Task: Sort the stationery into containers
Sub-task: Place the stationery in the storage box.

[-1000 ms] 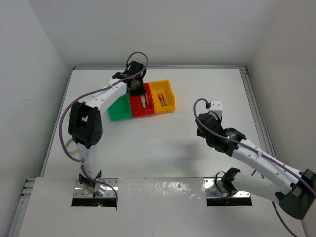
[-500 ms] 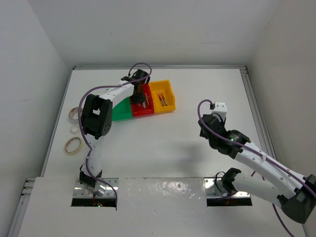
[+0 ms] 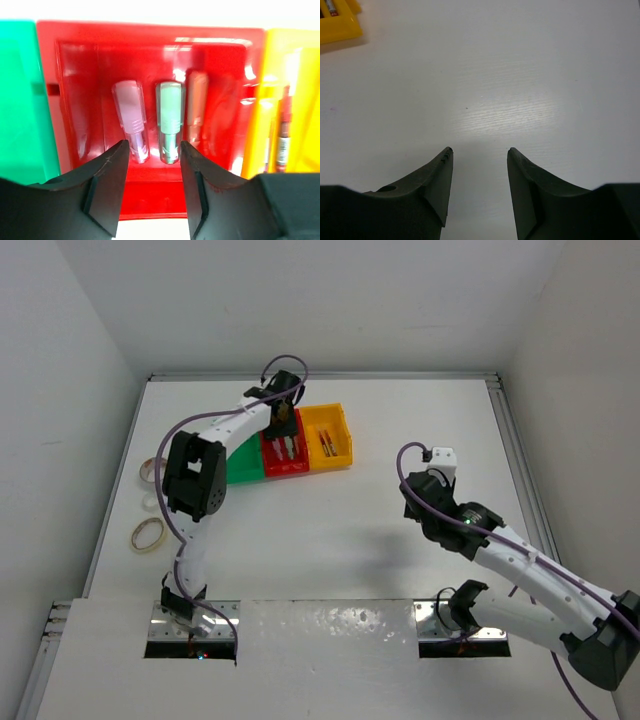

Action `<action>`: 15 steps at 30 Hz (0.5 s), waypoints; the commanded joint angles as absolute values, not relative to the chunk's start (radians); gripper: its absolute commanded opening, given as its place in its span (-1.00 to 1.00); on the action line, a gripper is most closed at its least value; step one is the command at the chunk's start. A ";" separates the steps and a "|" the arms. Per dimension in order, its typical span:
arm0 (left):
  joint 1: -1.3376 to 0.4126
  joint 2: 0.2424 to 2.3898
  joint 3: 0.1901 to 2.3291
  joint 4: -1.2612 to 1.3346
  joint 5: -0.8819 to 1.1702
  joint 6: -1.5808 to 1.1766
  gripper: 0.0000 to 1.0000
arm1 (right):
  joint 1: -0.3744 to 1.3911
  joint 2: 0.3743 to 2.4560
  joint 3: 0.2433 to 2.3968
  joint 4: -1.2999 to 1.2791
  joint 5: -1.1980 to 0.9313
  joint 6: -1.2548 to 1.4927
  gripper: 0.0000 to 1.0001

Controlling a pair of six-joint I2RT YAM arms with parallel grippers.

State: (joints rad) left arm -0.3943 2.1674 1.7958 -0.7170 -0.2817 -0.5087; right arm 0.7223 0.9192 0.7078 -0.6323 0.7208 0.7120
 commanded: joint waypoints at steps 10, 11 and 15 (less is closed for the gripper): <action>-0.365 1.830 1.852 -0.626 -0.356 -0.336 -0.17 | 0.719 0.986 0.796 -0.575 0.661 0.614 -0.06; -0.304 1.775 1.795 -0.676 -0.342 -0.348 -0.16 | 0.719 0.994 0.808 -0.575 0.661 0.609 -0.07; -0.140 1.594 1.521 -0.758 -0.336 -0.376 -0.17 | 0.718 1.045 0.861 -0.558 0.647 0.591 -0.06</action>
